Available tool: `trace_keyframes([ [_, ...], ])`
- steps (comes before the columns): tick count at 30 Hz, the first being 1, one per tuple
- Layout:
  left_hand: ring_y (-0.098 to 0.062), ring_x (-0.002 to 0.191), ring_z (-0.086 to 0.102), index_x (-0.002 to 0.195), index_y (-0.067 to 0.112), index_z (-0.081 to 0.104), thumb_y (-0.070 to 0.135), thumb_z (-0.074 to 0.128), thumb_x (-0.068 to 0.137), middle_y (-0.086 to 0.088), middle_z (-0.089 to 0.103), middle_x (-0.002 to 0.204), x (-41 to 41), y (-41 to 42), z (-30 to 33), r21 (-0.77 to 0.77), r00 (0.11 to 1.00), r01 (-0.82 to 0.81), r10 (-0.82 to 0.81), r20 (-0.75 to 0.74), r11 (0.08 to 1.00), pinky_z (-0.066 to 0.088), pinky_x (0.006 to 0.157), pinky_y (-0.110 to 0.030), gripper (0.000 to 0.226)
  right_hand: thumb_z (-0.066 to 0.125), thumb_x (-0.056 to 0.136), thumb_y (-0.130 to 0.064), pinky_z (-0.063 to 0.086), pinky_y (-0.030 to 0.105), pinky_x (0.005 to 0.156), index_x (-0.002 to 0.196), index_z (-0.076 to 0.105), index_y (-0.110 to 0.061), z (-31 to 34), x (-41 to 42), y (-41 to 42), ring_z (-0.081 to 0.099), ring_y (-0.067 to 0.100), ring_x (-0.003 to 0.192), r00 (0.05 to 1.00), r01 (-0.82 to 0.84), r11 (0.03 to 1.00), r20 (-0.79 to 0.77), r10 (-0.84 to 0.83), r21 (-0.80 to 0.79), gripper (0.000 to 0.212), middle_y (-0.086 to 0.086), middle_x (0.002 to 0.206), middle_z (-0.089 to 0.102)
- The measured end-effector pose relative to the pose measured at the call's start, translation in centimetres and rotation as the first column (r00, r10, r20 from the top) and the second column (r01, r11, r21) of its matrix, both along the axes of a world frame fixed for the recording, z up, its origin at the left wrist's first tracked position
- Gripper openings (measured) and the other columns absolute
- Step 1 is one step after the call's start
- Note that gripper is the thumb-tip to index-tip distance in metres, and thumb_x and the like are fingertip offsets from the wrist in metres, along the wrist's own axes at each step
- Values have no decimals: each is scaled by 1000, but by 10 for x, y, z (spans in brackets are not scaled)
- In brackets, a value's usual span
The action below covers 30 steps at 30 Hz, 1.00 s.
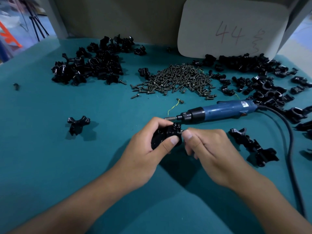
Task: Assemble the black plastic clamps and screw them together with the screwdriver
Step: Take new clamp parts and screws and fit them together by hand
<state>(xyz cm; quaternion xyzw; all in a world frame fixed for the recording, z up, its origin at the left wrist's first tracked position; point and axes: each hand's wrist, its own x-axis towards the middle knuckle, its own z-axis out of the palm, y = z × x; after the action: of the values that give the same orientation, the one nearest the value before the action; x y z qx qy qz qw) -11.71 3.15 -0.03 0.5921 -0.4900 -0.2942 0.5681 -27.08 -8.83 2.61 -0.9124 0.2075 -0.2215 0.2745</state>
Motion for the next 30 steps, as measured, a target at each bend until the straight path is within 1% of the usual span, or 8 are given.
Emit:
trace_keyframes([
  [3, -17, 85, 67, 110, 36, 58, 51, 61, 92, 9, 68, 96, -1, 0, 1, 2, 1000, 9, -9, 20, 1000, 54, 82, -54, 23, 40, 98, -63, 41, 21, 61, 92, 48, -39, 0, -3, -4, 56, 10, 74, 999, -11, 1000, 48, 10, 22, 26, -17, 82, 57],
  [5, -15, 87, 66, 110, 35, 58, 50, 61, 92, 10, 68, 97, -2, 1, 1, 11, 999, 21, -22, 25, 1000, 54, 83, -53, 23, 39, 101, -57, 35, 17, 59, 89, 47, -36, 0, -2, -3, 55, 8, 73, 998, -29, 1000, 59, 30, -11, 25, -18, 80, 55],
  [10, -15, 85, 68, 109, 35, 58, 50, 61, 90, 7, 71, 99, -5, 1, 1, 24, 1000, 10, -10, 9, 1000, 56, 80, -41, 23, 20, 99, -71, 40, 36, 51, 78, 54, -28, -4, -2, -7, 56, 11, 60, 994, 89, 996, 58, -91, 29, 58, -14, 68, 60],
  [13, -27, 93, 72, 111, 26, 58, 46, 61, 90, 4, 76, 100, 1, -1, 5, 18, 986, -48, 50, -157, 999, 55, 81, -50, 30, 32, 100, -62, 37, 20, 55, 87, 58, -35, -4, -9, -27, 57, 3, 70, 979, 205, 979, 15, -204, -22, 39, -18, 82, 62],
  [15, -36, 99, 71, 113, 15, 58, 38, 63, 95, 2, 76, 102, 4, -2, 6, 15, 956, -98, 98, -275, 995, 52, 85, -59, 29, 45, 96, -58, 42, 19, 70, 102, 61, -39, -7, -9, -34, 53, -1, 85, 964, 195, 976, -162, -209, -98, 26, -24, 90, 59],
  [18, -31, 100, 73, 112, 5, 57, 28, 63, 94, -1, 74, 105, 5, -4, 8, -12, 879, -107, 89, -468, 994, 56, 71, -35, 30, 53, 92, -56, 47, 30, 90, 121, 63, -38, -15, -6, -33, 44, 3, 103, 938, 144, 976, -292, -186, -161, 36, -23, 106, 53],
  [24, -30, 99, 74, 112, 2, 58, 25, 59, 90, -9, 71, 107, 4, -5, 13, -20, 762, -84, 51, -646, 996, 55, 64, -25, 32, 65, 92, -40, 51, 35, 77, 104, 64, -36, -17, -1, -26, 50, -1, 84, 953, 187, 974, -216, -211, -127, 13, -21, 89, 57],
  [30, -31, 101, 73, 112, 3, 59, 25, 60, 88, -10, 72, 111, 5, -6, 14, -42, 745, -78, 31, -666, 996, 54, 64, -26, 33, 73, 91, -30, 55, 27, 78, 114, 66, -34, -11, -7, -27, 61, -2, 83, 954, 201, 977, -215, -210, -65, 24, -21, 88, 64],
])
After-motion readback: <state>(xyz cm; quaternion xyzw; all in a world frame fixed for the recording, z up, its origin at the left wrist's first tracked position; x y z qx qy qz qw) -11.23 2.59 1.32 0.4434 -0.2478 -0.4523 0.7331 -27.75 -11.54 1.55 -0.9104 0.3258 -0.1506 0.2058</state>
